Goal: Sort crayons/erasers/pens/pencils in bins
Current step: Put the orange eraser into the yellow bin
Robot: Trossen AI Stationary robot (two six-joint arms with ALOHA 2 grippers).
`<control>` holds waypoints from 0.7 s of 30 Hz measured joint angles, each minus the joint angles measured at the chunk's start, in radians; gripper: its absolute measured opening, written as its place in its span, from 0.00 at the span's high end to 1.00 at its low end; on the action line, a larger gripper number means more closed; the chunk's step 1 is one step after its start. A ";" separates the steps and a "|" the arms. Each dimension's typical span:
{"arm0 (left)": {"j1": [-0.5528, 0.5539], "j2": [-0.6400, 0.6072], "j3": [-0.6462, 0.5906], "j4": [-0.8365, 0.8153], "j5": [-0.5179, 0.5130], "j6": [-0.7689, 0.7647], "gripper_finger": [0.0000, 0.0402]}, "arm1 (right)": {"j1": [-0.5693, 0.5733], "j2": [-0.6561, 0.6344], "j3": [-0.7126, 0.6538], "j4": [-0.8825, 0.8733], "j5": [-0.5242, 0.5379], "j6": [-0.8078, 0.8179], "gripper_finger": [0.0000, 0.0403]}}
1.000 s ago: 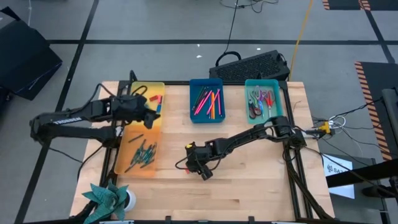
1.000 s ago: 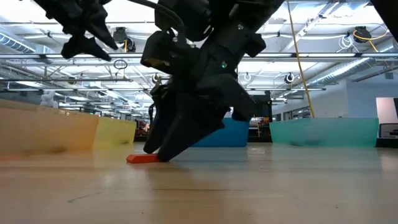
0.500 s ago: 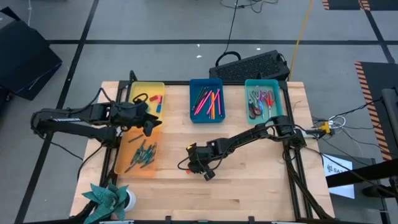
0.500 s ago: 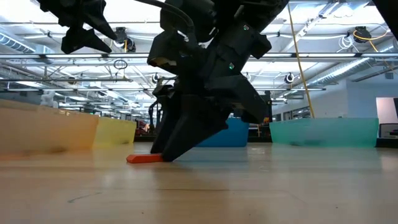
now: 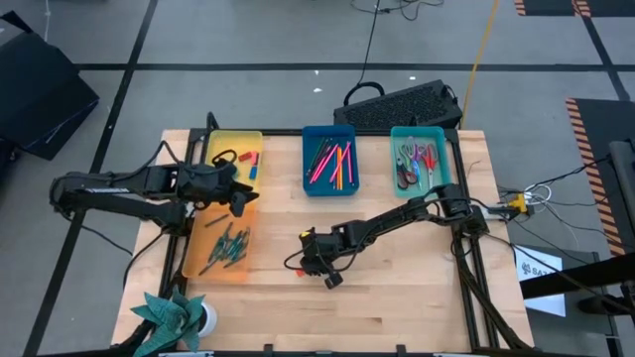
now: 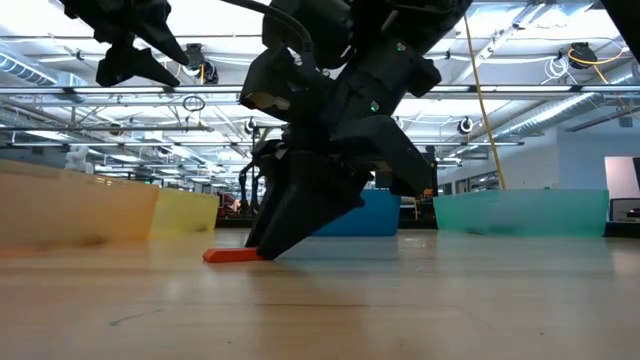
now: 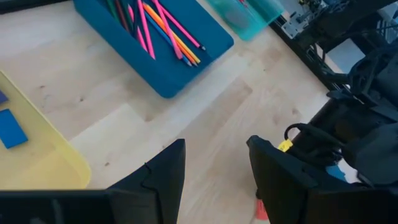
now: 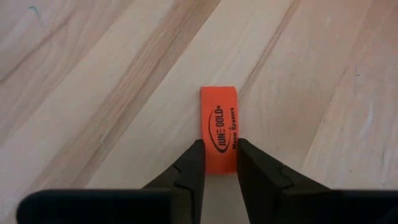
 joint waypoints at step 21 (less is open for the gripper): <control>-0.076 0.230 -0.117 0.449 0.087 -0.371 0.27 | -0.024 -0.379 -0.003 -0.025 0.375 0.093 0.82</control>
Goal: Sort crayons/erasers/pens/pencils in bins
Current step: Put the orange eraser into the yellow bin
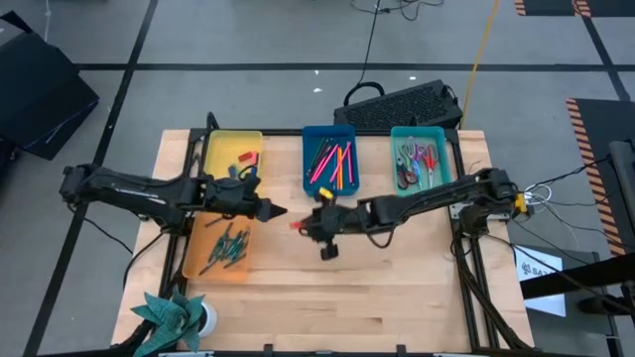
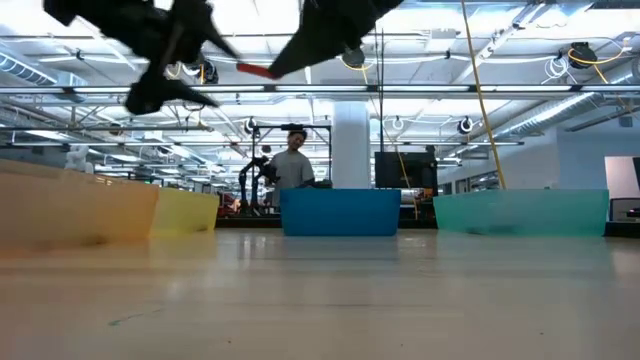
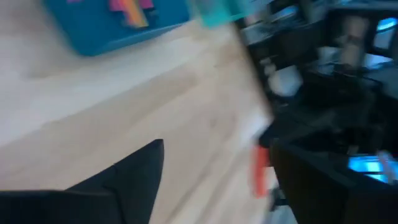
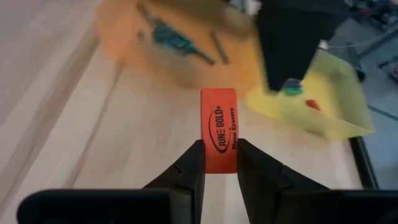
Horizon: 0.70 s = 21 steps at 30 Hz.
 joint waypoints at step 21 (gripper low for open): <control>0.010 0.158 -0.003 0.370 -0.007 0.040 0.89 | -0.079 -0.037 0.001 0.030 -0.010 0.010 0.81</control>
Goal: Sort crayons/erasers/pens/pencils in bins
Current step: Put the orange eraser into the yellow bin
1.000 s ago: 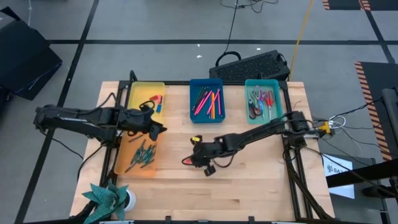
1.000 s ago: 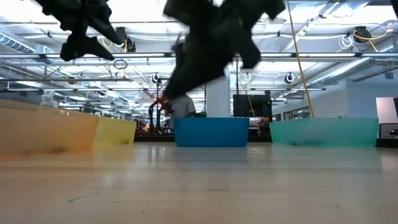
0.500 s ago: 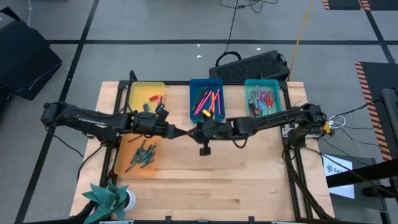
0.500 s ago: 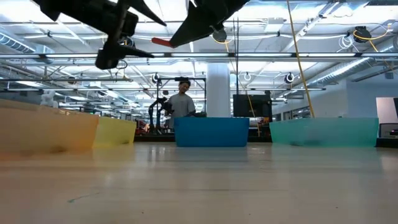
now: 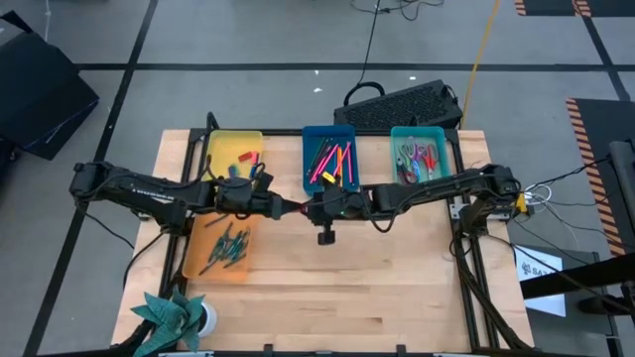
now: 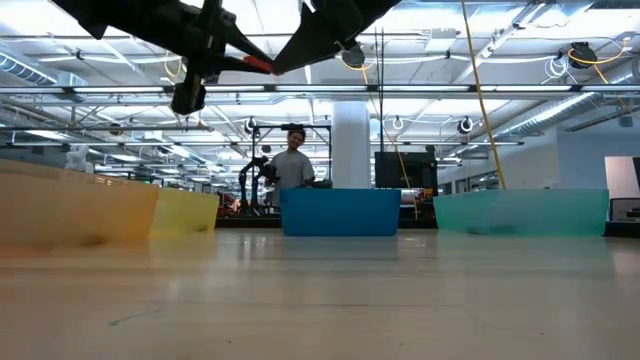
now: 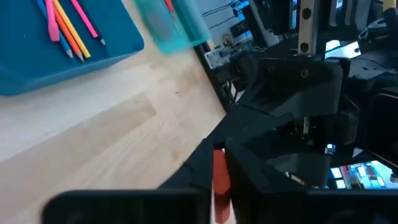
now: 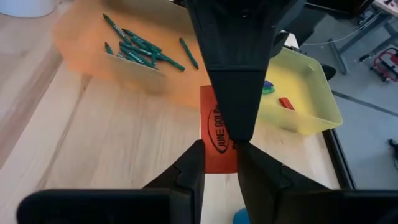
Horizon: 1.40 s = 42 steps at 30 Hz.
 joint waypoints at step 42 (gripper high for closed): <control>0.675 0.008 -0.088 -0.556 -0.543 0.333 0.96 | 0.081 -0.359 0.001 -0.276 0.112 0.299 0.52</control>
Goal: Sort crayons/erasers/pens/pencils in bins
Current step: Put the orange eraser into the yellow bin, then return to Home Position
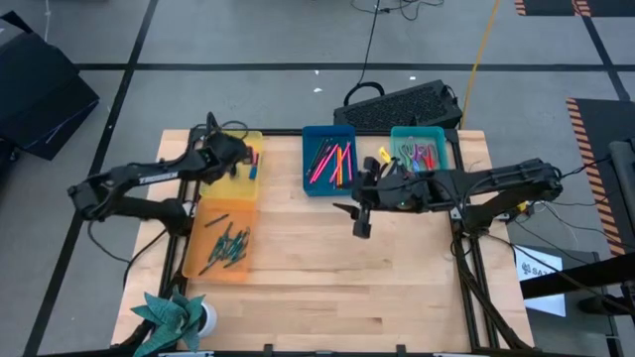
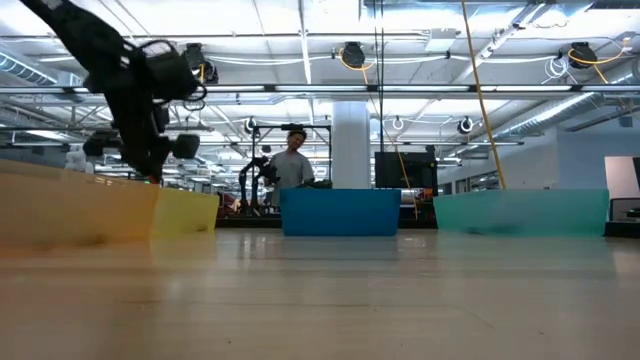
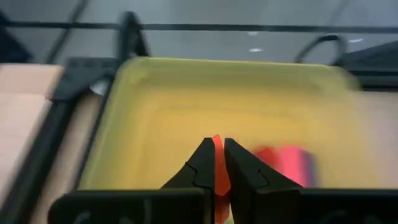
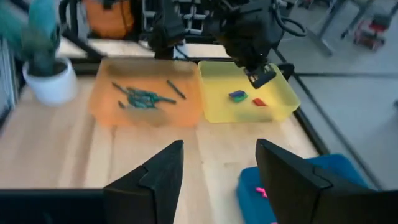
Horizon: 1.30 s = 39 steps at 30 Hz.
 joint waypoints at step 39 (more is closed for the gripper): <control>-0.202 -0.380 0.008 0.023 0.521 0.468 0.79 | 0.006 -0.272 -0.402 0.426 -0.086 -0.179 0.97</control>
